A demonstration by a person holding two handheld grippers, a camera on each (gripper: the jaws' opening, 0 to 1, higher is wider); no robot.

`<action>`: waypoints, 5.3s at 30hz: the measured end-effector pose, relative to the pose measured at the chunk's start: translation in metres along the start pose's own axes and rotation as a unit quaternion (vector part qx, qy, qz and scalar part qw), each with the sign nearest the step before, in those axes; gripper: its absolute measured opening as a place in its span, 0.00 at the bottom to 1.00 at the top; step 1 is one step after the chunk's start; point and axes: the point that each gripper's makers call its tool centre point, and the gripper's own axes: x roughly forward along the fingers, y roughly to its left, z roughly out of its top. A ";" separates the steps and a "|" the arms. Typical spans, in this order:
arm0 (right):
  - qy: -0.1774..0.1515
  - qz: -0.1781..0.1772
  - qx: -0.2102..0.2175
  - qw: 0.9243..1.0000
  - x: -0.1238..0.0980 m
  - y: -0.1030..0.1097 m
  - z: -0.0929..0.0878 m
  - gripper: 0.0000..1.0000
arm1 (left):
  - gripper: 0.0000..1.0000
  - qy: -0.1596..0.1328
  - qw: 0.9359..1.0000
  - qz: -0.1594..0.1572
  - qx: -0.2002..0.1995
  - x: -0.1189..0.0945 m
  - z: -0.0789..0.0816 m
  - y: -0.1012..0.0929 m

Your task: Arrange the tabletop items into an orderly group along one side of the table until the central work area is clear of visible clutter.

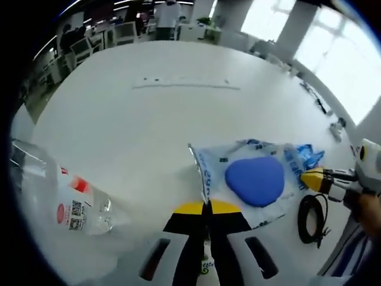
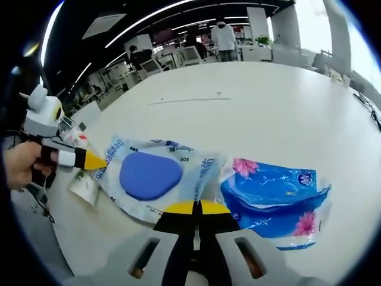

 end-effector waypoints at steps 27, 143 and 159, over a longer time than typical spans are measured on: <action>0.022 -0.012 -0.017 1.000 0.008 -0.007 -0.008 0.00 | 0.00 0.017 1.000 0.010 -0.011 0.018 -0.015 0.006; 0.005 0.119 -0.139 0.983 -0.041 0.143 0.024 0.65 | 0.88 -0.077 0.997 -0.005 0.021 -0.151 -0.066 0.060; 0.011 0.151 -0.269 0.951 -0.018 0.184 0.006 0.56 | 0.87 -0.089 0.995 0.025 -0.023 -0.169 -0.094 0.087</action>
